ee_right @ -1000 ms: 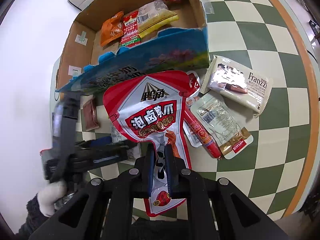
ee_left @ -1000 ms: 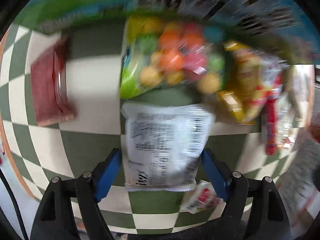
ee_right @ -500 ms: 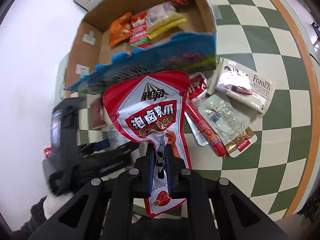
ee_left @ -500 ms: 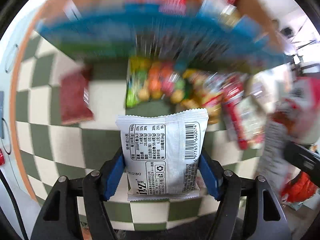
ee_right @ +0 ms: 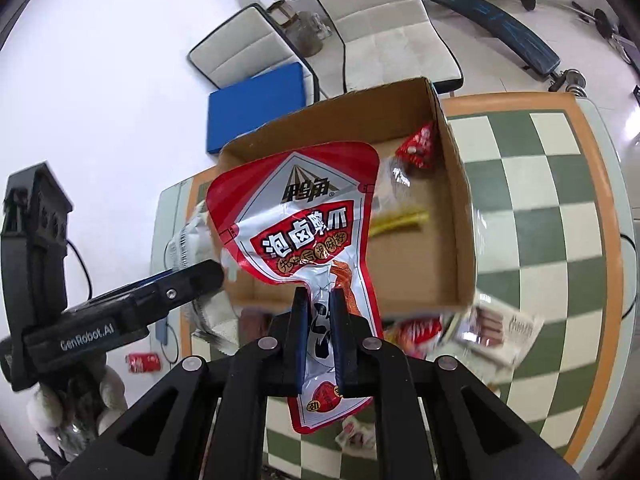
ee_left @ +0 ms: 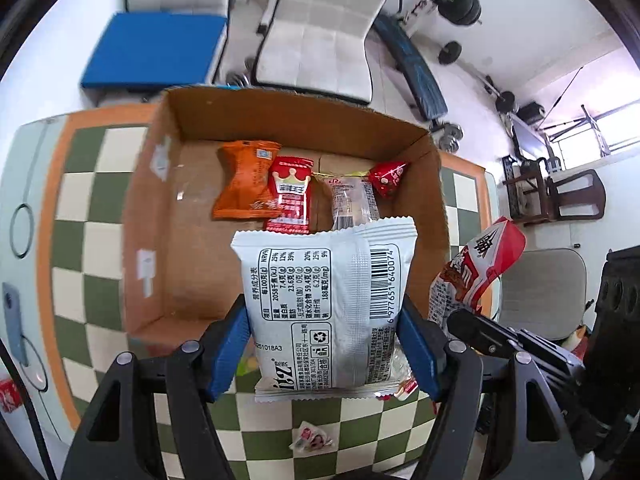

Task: Organize snacks
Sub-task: 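Lift both packets over the box and open both grippers to drop them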

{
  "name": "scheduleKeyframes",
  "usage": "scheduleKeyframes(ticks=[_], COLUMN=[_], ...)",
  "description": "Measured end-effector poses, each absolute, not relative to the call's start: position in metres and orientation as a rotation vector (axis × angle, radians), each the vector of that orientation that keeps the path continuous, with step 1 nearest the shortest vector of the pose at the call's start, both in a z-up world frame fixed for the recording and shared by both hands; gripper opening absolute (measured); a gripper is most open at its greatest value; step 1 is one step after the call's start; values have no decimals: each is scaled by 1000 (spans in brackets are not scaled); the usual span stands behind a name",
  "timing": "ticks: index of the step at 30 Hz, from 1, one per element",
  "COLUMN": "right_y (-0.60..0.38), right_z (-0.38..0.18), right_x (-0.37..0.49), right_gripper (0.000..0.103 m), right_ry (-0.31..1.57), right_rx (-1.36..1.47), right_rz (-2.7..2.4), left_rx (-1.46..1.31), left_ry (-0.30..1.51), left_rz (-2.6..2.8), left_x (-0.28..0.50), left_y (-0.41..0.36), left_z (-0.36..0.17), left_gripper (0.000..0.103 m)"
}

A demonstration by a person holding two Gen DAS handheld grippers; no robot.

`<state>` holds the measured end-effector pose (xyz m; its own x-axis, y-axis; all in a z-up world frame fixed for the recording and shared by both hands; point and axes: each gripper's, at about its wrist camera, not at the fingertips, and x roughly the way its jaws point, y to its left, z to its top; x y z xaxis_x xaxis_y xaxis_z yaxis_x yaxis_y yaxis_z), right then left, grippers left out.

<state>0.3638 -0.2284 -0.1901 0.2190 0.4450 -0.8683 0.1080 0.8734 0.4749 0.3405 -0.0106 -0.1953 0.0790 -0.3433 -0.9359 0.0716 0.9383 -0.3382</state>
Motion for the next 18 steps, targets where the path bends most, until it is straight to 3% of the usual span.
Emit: scheduleKeyframes(ticks=[8, 10, 11, 13, 18], right_y=[-240, -243, -246, -249, -251], right_z=[-233, -242, -246, -251, -252], right_x=[404, 409, 411, 413, 413], right_gripper=[13, 17, 23, 75, 79], right_ry=[1422, 1448, 1457, 1470, 1498], right_rx=[536, 550, 548, 548, 470], right_rz=[202, 186, 175, 181, 163], left_rx=[-168, -133, -116, -89, -77], left_ry=[1602, 1615, 1623, 1617, 1618], left_rz=[-316, -295, -291, -281, -278], left_x=[365, 369, 369, 370, 369], left_y=[-46, -49, -52, -53, -51], left_z=[-224, -230, -232, -234, -236], left_gripper=[69, 69, 74, 83, 86])
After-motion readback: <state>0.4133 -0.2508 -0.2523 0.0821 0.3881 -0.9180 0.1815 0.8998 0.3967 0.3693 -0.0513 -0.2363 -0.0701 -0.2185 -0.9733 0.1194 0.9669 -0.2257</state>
